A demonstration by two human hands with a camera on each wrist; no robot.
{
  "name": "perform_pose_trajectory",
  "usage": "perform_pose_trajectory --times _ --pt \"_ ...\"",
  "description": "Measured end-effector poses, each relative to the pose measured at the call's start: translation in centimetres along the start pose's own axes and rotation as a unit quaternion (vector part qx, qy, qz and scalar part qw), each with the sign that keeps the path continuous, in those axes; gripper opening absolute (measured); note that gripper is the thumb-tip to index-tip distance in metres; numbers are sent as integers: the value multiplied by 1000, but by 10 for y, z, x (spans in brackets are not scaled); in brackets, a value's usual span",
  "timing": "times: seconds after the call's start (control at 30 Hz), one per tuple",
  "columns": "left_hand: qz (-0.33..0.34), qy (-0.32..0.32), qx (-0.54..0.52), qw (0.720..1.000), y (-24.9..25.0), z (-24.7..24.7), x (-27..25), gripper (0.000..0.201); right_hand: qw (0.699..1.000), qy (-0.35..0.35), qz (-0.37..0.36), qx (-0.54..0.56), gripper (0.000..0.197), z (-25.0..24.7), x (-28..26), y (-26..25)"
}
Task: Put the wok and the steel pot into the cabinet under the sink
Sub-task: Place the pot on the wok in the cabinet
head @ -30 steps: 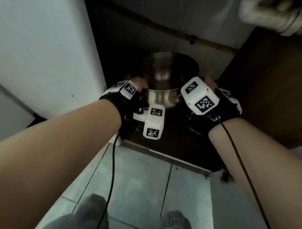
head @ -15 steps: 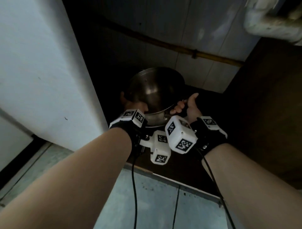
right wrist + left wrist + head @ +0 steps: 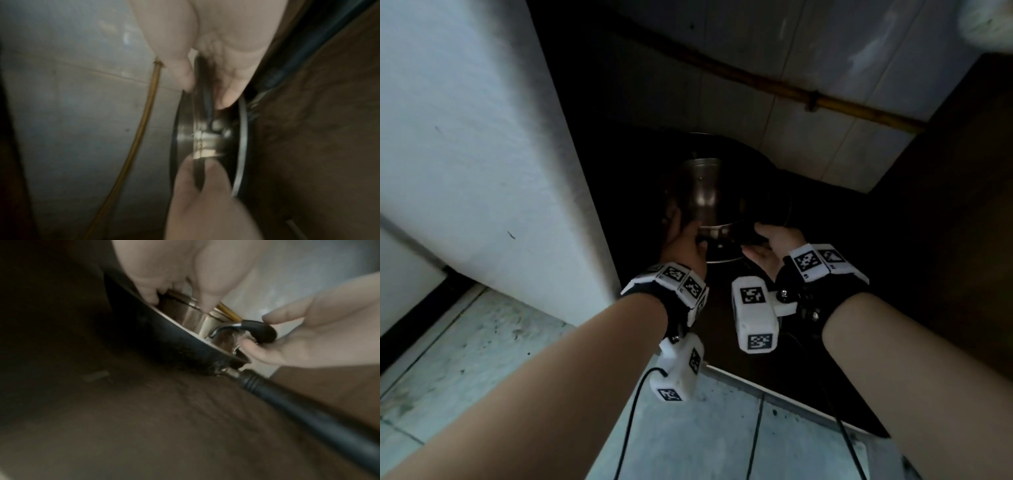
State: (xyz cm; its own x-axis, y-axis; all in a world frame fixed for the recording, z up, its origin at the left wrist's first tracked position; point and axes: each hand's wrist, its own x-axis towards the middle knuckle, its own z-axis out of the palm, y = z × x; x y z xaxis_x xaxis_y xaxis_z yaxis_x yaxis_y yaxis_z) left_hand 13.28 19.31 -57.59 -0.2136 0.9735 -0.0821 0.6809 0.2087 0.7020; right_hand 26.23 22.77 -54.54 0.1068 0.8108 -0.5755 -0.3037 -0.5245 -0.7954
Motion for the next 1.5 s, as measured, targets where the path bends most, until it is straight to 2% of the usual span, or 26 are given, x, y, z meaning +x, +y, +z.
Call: perform_pose_trajectory --times 0.07,0.13,0.17,0.23,0.33,0.4,0.47,0.53,0.6,0.77,0.83,0.93,1.0,1.1,1.2,1.3,1.4,1.5 --pt "-8 -39 42 998 -2 -4 -4 57 998 9 -10 -67 29 -10 -6 4" --pt "-18 -55 66 996 -6 -6 -11 63 979 42 -62 -192 44 -24 -11 9" --pt "-25 -65 79 994 -9 -5 -16 65 951 61 -101 -286 46 -33 -13 14" --pt "-34 -85 133 987 -17 1 -28 70 873 85 -154 -456 46 -50 -21 22" --pt "-15 -89 208 974 -29 9 -43 83 760 24 -131 -637 61 -63 -31 36" --pt "-9 -90 214 973 -31 13 -48 88 683 -10 -128 -719 60 -64 -33 42" --pt "-13 -95 204 974 -29 13 -51 91 632 -3 -137 -763 51 -64 -30 43" --pt "-12 -104 189 976 -25 13 -53 93 602 7 -140 -786 48 -67 -28 36" --pt "-2 -119 182 976 -21 13 -56 93 601 -2 -131 -788 48 -74 -25 25" --pt "40 -153 177 971 -3 34 -72 91 633 34 -92 -768 54 -108 -20 7" --pt "57 -171 184 966 10 41 -81 89 619 62 -65 -780 57 -124 -23 2" --pt "80 -166 218 959 23 45 -84 83 576 100 -60 -809 58 -138 -27 -1" --pt "78 -170 226 956 24 44 -82 82 570 113 -69 -811 62 -137 -28 4" --pt "87 -187 234 950 21 39 -78 84 592 128 -70 -793 64 -134 -27 10" --pt "92 -195 214 953 17 35 -77 85 602 143 -73 -782 64 -133 -28 12" --pt "85 -200 172 961 16 32 -75 80 632 159 -90 -753 69 -122 -30 14" --pt "53 -233 159 958 25 23 -69 74 663 151 -115 -725 63 -105 -38 3" --pt "12 -282 136 950 47 4 -67 67 690 127 -92 -706 53 -85 -57 -21"
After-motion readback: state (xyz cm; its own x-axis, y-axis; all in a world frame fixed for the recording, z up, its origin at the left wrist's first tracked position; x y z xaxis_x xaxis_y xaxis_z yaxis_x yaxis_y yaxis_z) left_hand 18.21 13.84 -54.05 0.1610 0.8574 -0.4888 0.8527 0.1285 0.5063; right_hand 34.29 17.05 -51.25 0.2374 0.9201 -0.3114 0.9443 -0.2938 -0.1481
